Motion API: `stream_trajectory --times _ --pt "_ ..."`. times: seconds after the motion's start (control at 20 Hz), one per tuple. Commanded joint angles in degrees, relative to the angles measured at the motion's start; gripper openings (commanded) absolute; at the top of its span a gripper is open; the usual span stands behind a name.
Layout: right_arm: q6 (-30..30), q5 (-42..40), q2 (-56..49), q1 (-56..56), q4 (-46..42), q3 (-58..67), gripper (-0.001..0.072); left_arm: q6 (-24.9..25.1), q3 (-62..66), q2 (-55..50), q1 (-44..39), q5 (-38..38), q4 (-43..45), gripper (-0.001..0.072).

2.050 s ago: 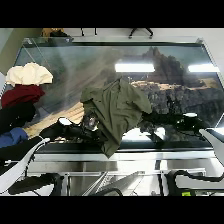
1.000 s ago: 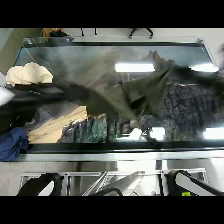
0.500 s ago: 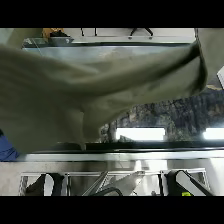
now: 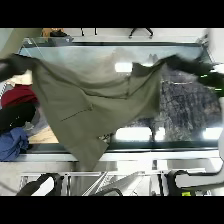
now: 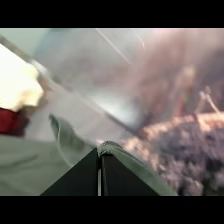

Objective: Fold the shirts.

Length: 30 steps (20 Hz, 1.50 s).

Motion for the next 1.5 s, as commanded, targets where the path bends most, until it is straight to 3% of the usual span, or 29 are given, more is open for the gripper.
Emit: stream_trajectory --times 0.0,0.05,0.1,0.15,0.25,0.35,0.45,0.55,0.75,0.9,1.25,1.45 --pt "-4.46 -8.15 -11.52 3.8 1.92 -1.73 0.0034 -0.04 3.1 -15.15 -6.21 4.83 5.16 0.0015" --pt "-5.03 -8.15 -12.35 3.3 2.49 -1.62 0.0163 -1.09 5.9 -18.08 -6.1 2.34 5.09 0.0159" --pt "-5.03 -7.67 -12.17 2.29 2.1 -1.49 0.0316 -2.03 8.9 -20.37 -5.44 -0.96 5.11 0.0521" --pt "-5.03 -6.1 -11.45 0.76 1.2 -1.22 0.034 -3.91 11.63 -21.79 -4.42 -4.44 5.33 0.0547" --pt "-4.24 -0.87 -8.52 -4.31 -3.78 -1.14 0.034 -7.08 15.74 -22.64 -1.22 -11.04 5.62 0.054" --pt "1.4 5.03 -5.97 -10.36 -12.5 -1.18 0.0339 -10.34 16.87 -21.81 3.17 -17.53 6.36 0.0539" --pt "5.38 11.17 -5.46 -15.04 -21.05 -1.9 0.034 -12.81 11.98 -18.67 6.56 -23.61 11.98 0.0539" --pt "5.64 14.45 -5.79 -17.09 -24.35 -5.44 0.034 -13.27 0.98 -13.66 8.39 -25.38 18.71 0.0539" --pt "4.0 17.66 -9.25 -16.22 -27.26 -10.93 0.034 -12.72 -23.52 -5.25 10.32 -18.99 20.44 0.0539" --pt "3.98 19.37 -12.68 -13.66 -27.3 -11.08 0.034 -11.19 -33.86 -2.71 10.99 -15.98 20.48 0.0539" --pt "3.13 19.19 -14.86 -5.38 -27.3 -11.08 0.0339 -11.08 -43.08 -2.67 5.77 -4.09 20.02 0.0539" --pt "3.15 19.32 -14.88 -3.98 -27.3 -11.08 0.0339 -11.08 -37.59 -2.64 7.08 -5.6 20.87 0.0539"
